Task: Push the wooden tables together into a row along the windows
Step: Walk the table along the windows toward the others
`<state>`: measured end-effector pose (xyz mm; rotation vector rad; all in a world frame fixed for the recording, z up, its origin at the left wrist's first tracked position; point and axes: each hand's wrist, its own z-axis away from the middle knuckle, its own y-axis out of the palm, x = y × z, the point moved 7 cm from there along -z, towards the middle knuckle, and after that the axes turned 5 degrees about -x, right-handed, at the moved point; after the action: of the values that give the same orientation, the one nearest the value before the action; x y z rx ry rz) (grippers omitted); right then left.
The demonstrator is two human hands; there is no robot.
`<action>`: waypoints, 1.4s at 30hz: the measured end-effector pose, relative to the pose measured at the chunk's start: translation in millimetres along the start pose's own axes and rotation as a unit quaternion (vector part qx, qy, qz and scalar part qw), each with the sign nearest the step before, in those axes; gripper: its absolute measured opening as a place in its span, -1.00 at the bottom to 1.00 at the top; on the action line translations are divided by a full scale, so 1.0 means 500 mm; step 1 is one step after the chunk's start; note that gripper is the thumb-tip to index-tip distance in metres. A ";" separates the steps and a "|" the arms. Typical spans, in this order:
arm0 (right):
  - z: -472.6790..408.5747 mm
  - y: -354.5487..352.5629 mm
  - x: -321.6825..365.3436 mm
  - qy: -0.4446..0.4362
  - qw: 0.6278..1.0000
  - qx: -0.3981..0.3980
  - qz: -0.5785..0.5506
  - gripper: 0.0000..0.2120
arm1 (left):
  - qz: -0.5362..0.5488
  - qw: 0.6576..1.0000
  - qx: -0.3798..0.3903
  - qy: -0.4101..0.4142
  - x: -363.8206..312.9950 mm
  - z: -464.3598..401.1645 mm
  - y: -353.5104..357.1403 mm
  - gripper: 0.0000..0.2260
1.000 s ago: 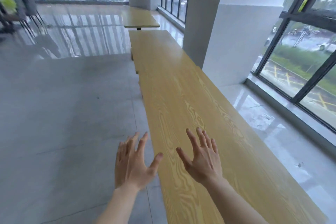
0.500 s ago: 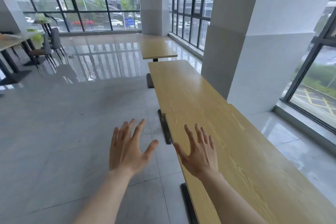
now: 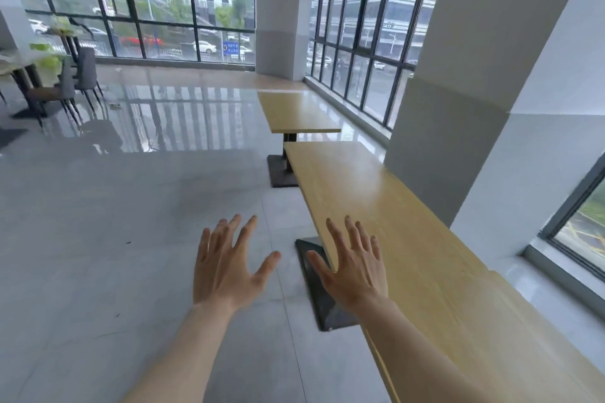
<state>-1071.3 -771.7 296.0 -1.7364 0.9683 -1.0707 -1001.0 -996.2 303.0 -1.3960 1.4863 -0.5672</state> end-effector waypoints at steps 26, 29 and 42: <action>-1.597 0.471 0.276 -0.034 0.999 -0.024 -0.006 -0.14 | -0.030 0.999 -0.033 -0.018 0.563 -1.503 0.438 -0.21; -1.776 0.554 0.310 -0.045 0.999 -0.015 0.008 -0.16 | -0.023 0.999 -0.031 -0.026 0.641 -1.664 0.519 -0.20; -2.632 0.813 0.503 -0.045 0.999 -0.018 0.021 -0.12 | -0.012 0.999 -0.033 -0.014 0.964 -2.493 0.756 -0.10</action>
<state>-2278.2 -1479.9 337.1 -1.7714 0.9688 -0.9459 -2195.0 -1705.4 332.6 -1.4683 1.4804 -0.5160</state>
